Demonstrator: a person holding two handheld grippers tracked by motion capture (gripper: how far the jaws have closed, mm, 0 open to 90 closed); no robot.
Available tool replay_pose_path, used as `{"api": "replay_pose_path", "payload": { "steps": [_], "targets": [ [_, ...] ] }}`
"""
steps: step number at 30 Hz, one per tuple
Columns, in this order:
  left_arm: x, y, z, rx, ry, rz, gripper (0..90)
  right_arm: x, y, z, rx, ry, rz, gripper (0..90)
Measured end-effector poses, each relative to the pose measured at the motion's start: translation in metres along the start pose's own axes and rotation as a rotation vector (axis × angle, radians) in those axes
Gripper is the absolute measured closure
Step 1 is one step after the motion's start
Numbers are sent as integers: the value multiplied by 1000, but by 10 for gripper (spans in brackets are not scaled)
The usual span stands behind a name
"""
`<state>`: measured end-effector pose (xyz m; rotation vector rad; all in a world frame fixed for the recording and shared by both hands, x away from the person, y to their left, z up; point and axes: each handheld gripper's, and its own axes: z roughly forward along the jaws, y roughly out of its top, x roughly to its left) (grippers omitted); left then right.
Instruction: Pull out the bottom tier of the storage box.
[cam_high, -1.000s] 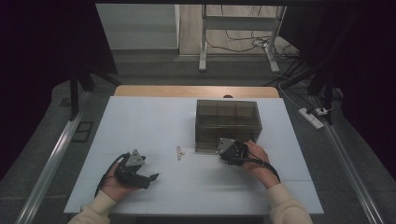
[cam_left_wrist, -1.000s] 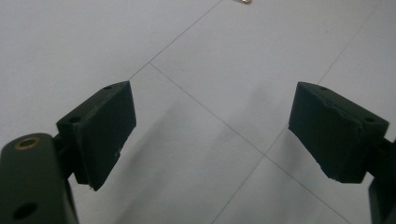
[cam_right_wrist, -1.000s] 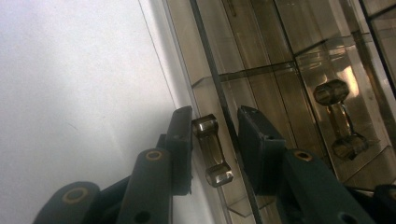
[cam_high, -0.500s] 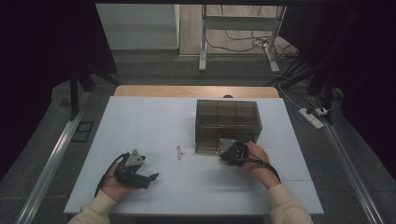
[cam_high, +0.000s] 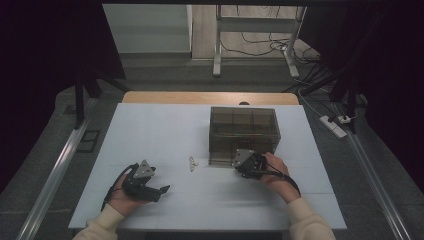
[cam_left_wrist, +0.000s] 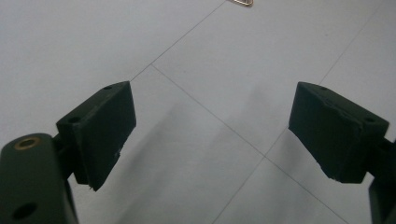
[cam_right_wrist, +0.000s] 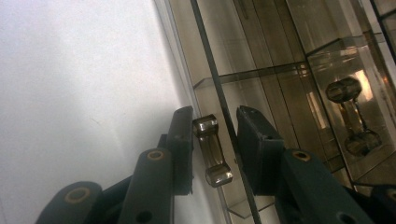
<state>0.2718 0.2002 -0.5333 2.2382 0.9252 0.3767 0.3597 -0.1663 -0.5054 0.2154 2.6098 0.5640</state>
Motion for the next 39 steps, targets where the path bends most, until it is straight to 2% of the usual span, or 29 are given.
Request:
{"api": "replay_pose_path", "payload": {
  "steps": [39],
  "targets": [
    [0,0,-1,-4,1,-1,138,12,-7,-10,-21,44,11,666]
  ]
}}
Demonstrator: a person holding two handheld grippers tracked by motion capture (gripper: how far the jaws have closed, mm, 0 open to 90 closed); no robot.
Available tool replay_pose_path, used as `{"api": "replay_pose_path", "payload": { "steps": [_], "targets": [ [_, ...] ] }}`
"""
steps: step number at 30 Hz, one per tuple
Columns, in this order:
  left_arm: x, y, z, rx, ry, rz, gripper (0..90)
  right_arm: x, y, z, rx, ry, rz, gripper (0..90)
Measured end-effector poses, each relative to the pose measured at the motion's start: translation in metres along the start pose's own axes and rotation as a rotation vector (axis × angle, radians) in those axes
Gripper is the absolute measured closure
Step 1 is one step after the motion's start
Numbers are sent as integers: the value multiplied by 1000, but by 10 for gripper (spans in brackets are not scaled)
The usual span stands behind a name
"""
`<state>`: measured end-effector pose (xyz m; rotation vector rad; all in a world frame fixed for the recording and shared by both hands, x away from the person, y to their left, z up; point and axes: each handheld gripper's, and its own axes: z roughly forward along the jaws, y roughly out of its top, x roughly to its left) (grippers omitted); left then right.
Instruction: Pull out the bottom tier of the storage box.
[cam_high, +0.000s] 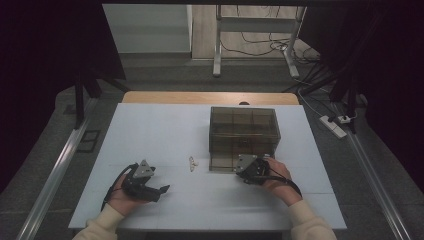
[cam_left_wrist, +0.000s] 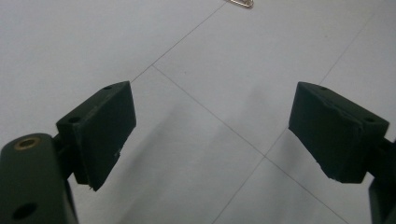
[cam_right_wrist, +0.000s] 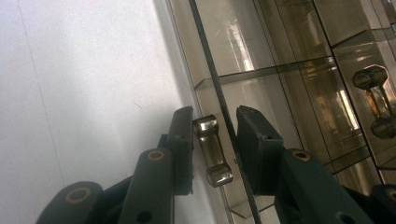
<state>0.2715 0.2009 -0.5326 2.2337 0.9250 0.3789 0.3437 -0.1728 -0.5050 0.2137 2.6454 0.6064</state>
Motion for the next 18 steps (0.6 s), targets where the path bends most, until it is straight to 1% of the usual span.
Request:
{"api": "replay_pose_path", "payload": {
  "steps": [7,8,15,16,17,18],
  "targets": [
    [0,0,0,0,0,0,138,0,0,0,-4,4,2,665],
    [0,0,0,0,0,0,138,1,0,0,1,-12,-1,665],
    [0,0,0,0,1,0,138,1,0,0,-2,-13,-2,662],
    [0,0,0,0,1,0,138,1,-1,0,-1,-16,-1,657],
    [0,0,0,0,1,0,138,0,-1,0,-8,0,10,627],
    [0,0,0,0,2,0,138,0,-1,-1,-14,-10,20,587]
  ]
}}
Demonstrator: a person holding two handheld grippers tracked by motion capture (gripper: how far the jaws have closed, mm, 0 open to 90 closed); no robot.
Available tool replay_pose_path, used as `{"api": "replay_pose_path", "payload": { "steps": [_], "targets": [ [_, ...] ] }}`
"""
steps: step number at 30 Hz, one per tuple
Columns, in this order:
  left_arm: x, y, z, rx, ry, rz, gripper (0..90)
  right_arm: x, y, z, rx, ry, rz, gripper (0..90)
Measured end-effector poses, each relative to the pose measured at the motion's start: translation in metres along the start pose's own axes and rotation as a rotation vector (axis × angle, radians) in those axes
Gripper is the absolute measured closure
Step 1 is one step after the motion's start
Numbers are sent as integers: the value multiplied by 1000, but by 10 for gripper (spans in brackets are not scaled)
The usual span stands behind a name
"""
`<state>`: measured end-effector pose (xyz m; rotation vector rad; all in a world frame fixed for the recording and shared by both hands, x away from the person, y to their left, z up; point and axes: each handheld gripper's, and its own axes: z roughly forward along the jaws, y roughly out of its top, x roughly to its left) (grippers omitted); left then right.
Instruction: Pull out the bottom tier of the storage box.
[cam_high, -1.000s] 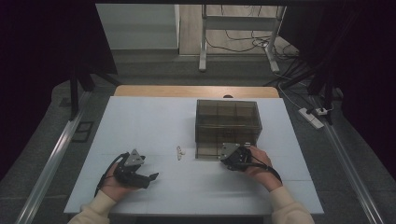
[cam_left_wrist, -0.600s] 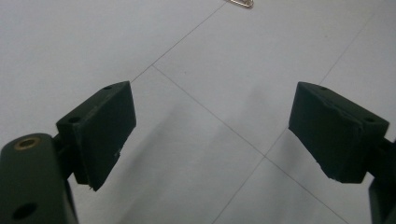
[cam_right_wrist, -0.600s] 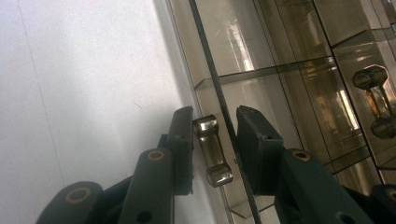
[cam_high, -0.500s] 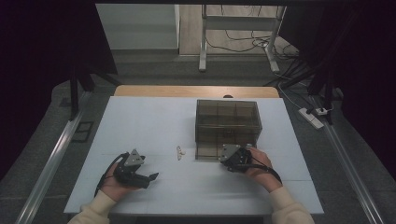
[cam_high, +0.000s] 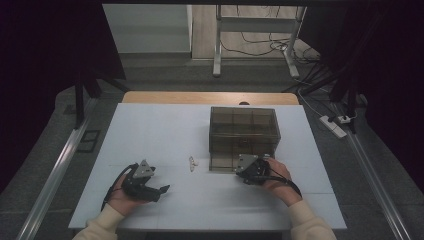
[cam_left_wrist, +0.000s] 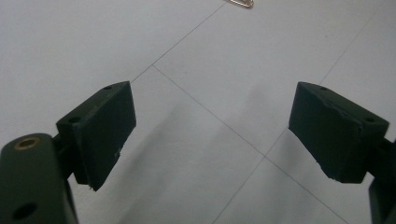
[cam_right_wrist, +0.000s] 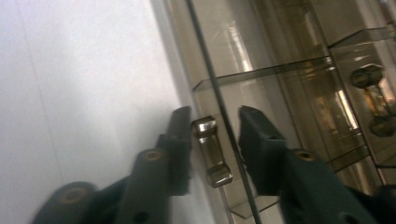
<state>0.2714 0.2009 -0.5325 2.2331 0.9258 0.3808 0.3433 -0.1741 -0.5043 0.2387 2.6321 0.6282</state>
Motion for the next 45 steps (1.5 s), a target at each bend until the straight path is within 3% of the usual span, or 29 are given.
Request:
{"api": "replay_pose_path", "payload": {
  "steps": [3,6,18,33,45],
  "targets": [
    [0,0,0,-3,0,-3,138,-3,-1,-5,-42,15,48,527],
    [0,0,0,-3,0,-5,138,-4,-2,-10,-76,-5,96,470],
    [0,0,-1,-3,1,-6,137,1,-27,-29,-164,-8,300,431],
    [2,-1,-2,-21,-3,-23,136,15,-69,-51,-187,-64,436,412],
    [4,-4,-5,-34,-4,-31,138,20,-87,-61,-207,-98,480,410]
  ]
}}
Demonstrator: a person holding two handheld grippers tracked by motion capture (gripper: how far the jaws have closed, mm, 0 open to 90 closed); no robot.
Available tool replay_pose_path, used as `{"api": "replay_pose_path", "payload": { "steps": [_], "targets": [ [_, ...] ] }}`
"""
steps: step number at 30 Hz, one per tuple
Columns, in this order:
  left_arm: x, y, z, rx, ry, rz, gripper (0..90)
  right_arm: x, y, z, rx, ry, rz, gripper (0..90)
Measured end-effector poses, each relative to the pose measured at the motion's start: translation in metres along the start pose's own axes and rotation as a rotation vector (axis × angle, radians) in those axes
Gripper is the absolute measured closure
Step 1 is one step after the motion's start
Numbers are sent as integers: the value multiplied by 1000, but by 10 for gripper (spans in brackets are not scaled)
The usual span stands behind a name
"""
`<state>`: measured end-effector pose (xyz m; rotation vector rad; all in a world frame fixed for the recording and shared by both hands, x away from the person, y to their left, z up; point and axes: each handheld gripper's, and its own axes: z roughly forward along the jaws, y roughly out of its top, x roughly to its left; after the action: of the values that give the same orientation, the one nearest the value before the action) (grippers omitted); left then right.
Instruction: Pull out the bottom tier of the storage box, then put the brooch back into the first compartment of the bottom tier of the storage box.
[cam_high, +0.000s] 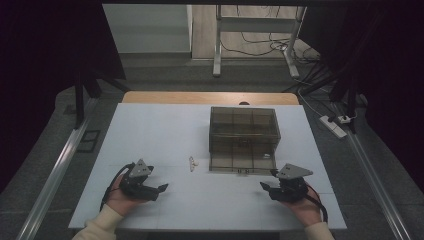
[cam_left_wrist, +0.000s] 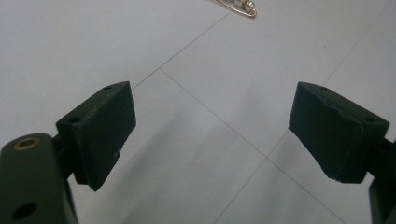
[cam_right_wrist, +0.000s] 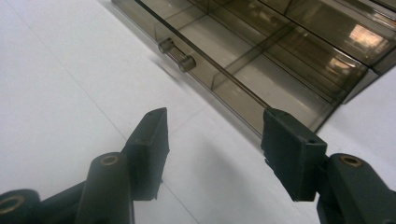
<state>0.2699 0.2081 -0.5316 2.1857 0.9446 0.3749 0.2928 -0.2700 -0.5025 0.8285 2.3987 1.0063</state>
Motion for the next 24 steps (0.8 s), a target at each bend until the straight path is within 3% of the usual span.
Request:
{"api": "replay_pose_path", "payload": {
  "steps": [24],
  "targets": [
    [-2,11,5,-4,2,5,138,-4,-4,0,3,3,13,382]
  ]
}}
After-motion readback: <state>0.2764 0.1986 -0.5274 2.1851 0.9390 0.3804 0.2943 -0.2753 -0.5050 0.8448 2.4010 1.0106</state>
